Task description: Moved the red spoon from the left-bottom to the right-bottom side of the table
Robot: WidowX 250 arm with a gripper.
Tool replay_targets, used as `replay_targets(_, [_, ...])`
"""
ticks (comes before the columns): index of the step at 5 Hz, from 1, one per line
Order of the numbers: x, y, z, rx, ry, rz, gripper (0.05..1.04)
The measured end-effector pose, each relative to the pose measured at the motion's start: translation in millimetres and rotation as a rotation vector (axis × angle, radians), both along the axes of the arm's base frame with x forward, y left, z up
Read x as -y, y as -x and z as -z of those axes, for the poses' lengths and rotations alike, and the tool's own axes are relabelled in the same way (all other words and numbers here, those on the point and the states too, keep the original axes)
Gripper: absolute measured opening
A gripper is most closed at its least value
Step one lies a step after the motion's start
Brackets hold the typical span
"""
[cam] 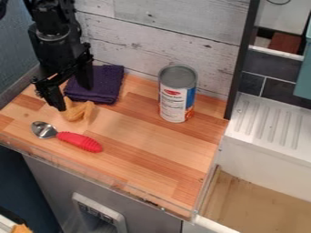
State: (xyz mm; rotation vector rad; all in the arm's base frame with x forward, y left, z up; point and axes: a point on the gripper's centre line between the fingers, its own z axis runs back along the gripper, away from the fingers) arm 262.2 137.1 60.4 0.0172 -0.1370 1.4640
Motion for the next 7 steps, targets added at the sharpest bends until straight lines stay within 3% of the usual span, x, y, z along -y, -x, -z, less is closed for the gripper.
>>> replay_targets(1, [0.9, 2.7, 8.7, -0.028, 0.012, -0.004, 1.000])
replay_targets(2, [5.0, 4.1, 24.3, -0.084, -0.019, 0.027, 1.000])
replay_targets(4, [3.2, 4.1, 49.8, -0.146, -0.094, 0.018, 1.000])
replay_targets(6, [-1.4, 11.6, 80.6, -0.233, -0.082, -0.001, 1.000])
replay_targets(7, [-3.4, 12.6, 90.1, -0.250, -0.065, 0.009, 1.000])
